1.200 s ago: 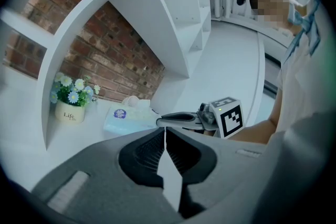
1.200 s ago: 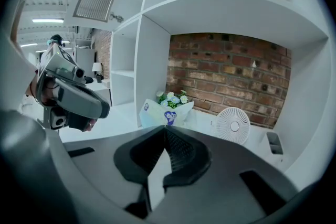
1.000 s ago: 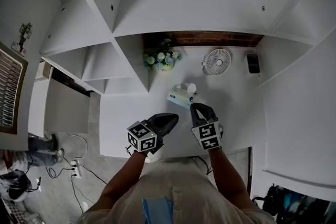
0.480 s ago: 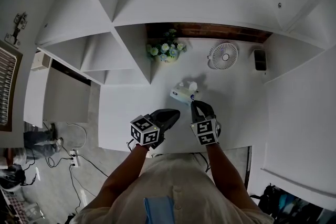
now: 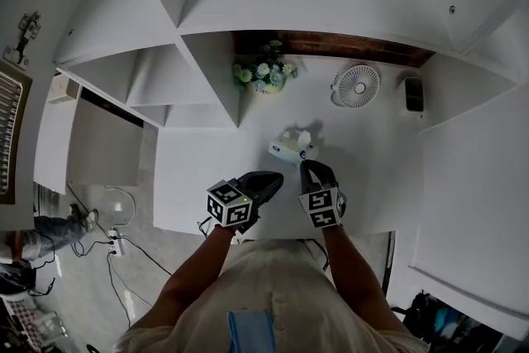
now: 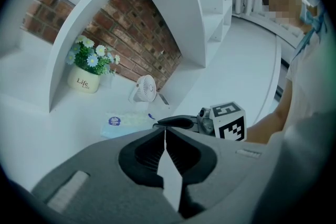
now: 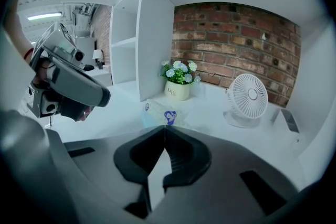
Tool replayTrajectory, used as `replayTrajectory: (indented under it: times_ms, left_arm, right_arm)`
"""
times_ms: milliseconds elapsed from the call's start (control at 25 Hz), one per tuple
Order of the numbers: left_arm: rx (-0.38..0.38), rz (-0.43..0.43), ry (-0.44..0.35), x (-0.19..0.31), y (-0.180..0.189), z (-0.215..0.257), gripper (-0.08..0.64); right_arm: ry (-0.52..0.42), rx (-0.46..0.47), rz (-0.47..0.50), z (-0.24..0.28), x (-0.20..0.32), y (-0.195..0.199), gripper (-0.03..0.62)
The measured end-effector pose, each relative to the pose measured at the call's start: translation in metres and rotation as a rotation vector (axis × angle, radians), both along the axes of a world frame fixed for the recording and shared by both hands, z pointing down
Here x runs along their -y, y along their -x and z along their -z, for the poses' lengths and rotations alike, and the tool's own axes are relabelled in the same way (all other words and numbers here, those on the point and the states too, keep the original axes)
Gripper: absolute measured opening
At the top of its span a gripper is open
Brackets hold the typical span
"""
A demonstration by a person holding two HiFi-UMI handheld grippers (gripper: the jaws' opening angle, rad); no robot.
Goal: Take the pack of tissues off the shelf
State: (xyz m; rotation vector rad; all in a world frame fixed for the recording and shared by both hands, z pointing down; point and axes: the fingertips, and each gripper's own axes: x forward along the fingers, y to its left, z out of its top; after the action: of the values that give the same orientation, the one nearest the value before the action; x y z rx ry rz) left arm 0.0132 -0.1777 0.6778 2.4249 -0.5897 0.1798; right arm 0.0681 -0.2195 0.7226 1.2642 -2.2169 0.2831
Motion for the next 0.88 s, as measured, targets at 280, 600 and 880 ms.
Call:
replayTrajectory:
  times_ms: [280,600,880]
  left_arm:
    - [-0.017,0.017,0.019,-0.003,0.002,-0.004,0.014]
    - [-0.022,0.025,0.025,-0.005,0.006,-0.006,0.014]
    - [-0.028,0.03,0.027,-0.005,0.008,-0.005,0.014]
  right_arm:
    - [0.037,-0.007,0.019,-0.015,-0.009,0.002,0.018]
    - [0.05,0.009,0.019,-0.02,-0.012,0.004,0.018]
    - [0.069,0.01,0.017,-0.024,-0.015,0.002,0.024]
